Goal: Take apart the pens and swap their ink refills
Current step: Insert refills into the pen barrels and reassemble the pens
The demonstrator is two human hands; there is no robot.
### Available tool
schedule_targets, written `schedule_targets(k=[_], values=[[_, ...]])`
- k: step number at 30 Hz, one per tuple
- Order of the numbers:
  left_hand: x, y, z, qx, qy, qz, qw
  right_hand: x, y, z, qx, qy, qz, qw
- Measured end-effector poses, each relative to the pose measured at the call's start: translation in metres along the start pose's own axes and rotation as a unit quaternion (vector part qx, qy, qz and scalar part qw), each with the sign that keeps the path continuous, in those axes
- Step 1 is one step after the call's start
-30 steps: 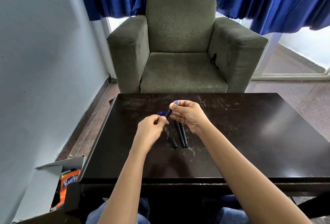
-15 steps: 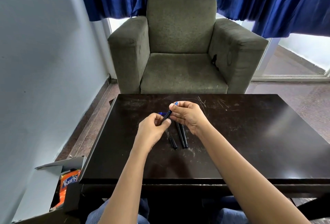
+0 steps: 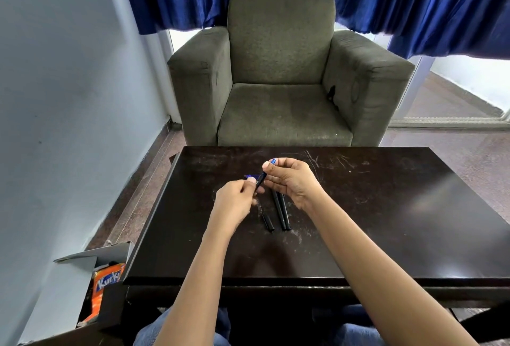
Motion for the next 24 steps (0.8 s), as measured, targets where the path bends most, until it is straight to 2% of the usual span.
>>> schedule_targets(k=[4,9,15,20,22,24], values=[[-0.002,0.004,-0.001,-0.012,-0.029,-0.014,0.999,0.0,0.0,-0.001,0.0,0.0,-0.005,1.0],[-0.004,0.001,-0.001,-0.008,-0.014,-0.011,1.0,0.0,-0.001,-0.002,0.0,0.003,-0.009,1.0],[-0.005,0.002,-0.002,-0.008,-0.035,-0.007,0.999,-0.001,-0.001,-0.003,0.007,-0.005,-0.021,1.0],[-0.002,-0.005,0.0,0.019,-0.001,-0.046,0.999,0.002,-0.008,-0.006,0.094,-0.067,0.062,0.991],[-0.001,-0.006,0.001,0.033,0.004,-0.044,0.998,0.004,-0.008,-0.008,0.126,-0.07,0.075,0.987],[-0.002,-0.007,0.001,0.044,-0.006,-0.047,0.998,0.005,-0.006,-0.008,0.12,-0.052,0.065,0.989]])
Point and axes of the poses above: each hand's wrist, its own z-axis towards the middle knuckle, its own y-axis out of the back of the hand, x = y × z, the point moved 5 cm from there along z, towards the middle knuckle, and after that the axes turned 9 degrees about -x, right-handed, at the moved point
